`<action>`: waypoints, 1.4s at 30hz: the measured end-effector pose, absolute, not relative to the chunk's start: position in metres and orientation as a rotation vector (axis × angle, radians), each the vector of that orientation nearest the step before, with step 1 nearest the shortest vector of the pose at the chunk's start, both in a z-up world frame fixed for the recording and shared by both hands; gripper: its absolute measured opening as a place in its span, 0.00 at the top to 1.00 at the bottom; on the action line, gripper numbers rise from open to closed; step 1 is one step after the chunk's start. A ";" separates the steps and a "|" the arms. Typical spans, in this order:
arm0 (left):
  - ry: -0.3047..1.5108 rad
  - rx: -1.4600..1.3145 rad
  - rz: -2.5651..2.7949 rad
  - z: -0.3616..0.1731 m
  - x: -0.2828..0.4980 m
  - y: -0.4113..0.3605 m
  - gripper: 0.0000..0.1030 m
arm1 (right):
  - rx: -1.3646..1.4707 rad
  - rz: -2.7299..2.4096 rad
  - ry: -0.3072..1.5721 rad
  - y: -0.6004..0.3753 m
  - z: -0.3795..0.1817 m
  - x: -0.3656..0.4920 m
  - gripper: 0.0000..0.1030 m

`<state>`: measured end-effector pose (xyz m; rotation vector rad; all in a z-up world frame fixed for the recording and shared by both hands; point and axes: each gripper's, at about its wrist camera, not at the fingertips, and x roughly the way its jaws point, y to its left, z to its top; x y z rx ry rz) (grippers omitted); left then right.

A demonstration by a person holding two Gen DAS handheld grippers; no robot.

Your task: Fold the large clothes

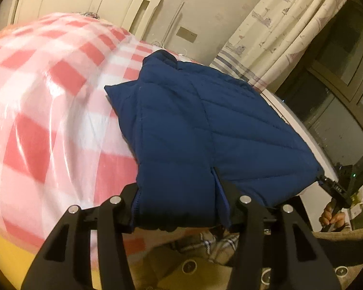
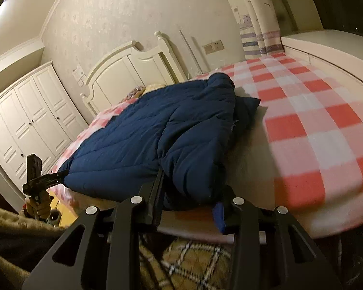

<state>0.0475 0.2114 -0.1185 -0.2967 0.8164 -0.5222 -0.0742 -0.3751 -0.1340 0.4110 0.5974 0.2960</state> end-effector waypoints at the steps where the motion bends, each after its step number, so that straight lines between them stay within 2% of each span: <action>1: 0.818 -0.303 -0.514 -0.120 0.046 0.214 0.38 | 0.410 0.294 0.602 -0.375 -0.135 -0.076 0.62; 2: 0.817 -0.309 -0.496 -0.120 0.048 0.218 0.28 | 0.405 0.286 0.611 -0.376 -0.135 -0.076 0.59; 4: 0.801 -0.347 -0.463 -0.115 0.050 0.227 0.24 | 0.379 0.244 0.640 -0.379 -0.131 -0.073 0.55; 6: 0.706 -0.385 -0.395 -0.093 0.046 0.241 0.18 | 0.352 0.166 0.622 -0.385 -0.116 -0.074 0.41; 7: 0.657 -0.374 -0.382 -0.082 0.044 0.241 0.14 | 0.334 0.126 0.587 -0.388 -0.107 -0.075 0.29; 8: 0.603 -0.343 -0.372 -0.068 0.042 0.238 0.11 | 0.311 0.100 0.522 -0.390 -0.092 -0.079 0.20; 11: 0.496 -0.158 -0.355 -0.028 0.041 0.192 0.02 | 0.226 0.114 0.418 -0.374 -0.055 -0.073 0.20; 15: 0.409 0.119 -0.345 -0.004 0.049 0.102 0.02 | 0.027 0.150 0.423 -0.312 -0.026 -0.034 0.20; 19: 0.433 0.296 -0.356 -0.009 0.077 0.035 0.02 | -0.136 0.200 0.483 -0.251 -0.018 0.013 0.20; 21: 0.518 0.334 -0.338 -0.025 0.107 0.016 0.02 | -0.212 0.215 0.533 -0.226 -0.024 0.037 0.19; 25: 0.715 0.397 -0.242 -0.079 0.157 0.013 0.02 | -0.262 0.256 0.783 -0.200 -0.073 0.096 0.19; 27: 0.804 0.323 -0.283 -0.099 0.177 0.025 0.02 | -0.254 0.257 0.887 -0.202 -0.104 0.113 0.18; 30: 0.846 0.226 -0.316 -0.107 0.187 0.042 0.02 | -0.091 0.319 0.903 -0.224 -0.113 0.123 0.16; 42: 0.820 0.271 -0.287 -0.114 0.179 0.032 0.02 | -0.141 0.294 0.870 -0.214 -0.121 0.115 0.15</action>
